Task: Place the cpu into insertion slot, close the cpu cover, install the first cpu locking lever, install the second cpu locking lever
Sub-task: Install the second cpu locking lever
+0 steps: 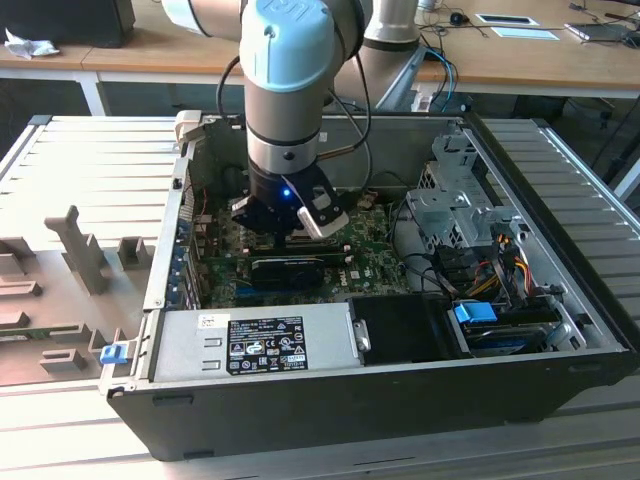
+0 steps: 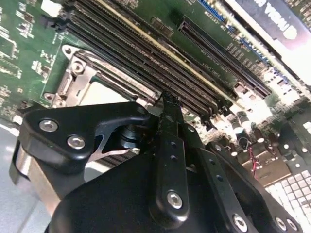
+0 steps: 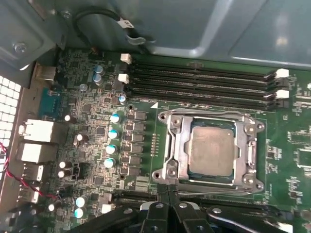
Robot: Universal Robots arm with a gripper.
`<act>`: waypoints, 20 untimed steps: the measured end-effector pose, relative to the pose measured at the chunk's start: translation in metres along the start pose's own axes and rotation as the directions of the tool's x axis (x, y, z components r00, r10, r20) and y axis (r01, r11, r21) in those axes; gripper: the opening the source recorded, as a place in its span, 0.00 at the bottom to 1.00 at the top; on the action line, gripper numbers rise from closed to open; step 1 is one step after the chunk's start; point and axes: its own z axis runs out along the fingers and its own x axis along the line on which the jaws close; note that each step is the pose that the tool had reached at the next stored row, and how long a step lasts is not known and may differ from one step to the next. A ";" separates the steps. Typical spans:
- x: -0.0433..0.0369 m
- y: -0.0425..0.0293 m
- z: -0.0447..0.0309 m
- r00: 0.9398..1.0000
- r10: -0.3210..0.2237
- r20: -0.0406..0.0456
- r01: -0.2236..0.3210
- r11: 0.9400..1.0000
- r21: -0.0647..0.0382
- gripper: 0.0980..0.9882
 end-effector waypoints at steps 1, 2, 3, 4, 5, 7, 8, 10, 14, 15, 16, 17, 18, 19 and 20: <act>0.0014 -0.0008 0.0017 1.000 0.000 0.001 0.000 1.000 -0.008 0.01; 0.0019 -0.0016 0.0033 1.000 0.000 0.002 0.000 1.000 -0.019 0.01; 0.0024 -0.0023 0.0044 1.000 0.000 0.003 0.000 1.000 -0.030 0.01; 0.0029 -0.0028 0.0050 1.000 0.000 0.004 0.000 0.999 -0.036 0.01; 0.0032 -0.0034 0.0054 1.000 -0.001 0.004 0.001 0.999 -0.041 0.01; 0.0045 -0.0062 0.0088 1.000 -0.001 0.006 0.001 0.998 -0.061 0.01; 0.0045 -0.0065 0.0108 1.000 -0.001 0.009 0.002 0.997 -0.077 0.01; 0.0049 -0.0075 0.0132 1.000 -0.001 0.010 0.002 0.995 -0.097 0.01; 0.0058 -0.0074 0.0087 1.000 -0.001 0.010 0.002 0.995 -0.099 0.01; 0.0058 -0.0057 -0.0009 1.000 -0.001 0.010 0.002 0.995 -0.098 0.01; 0.0058 -0.0050 -0.0053 1.000 -0.001 0.010 0.002 0.995 -0.098 0.01; 0.0058 -0.0043 -0.0084 1.000 -0.001 0.010 0.002 0.995 -0.098 0.01; 0.0058 -0.0040 -0.0101 1.000 -0.001 0.010 0.002 0.995 -0.098 0.01; 0.0058 -0.0037 -0.0121 1.000 -0.001 0.010 0.002 0.995 -0.098 0.01; 0.0058 -0.0033 -0.0143 1.000 -0.001 0.010 0.002 0.995 -0.098 0.01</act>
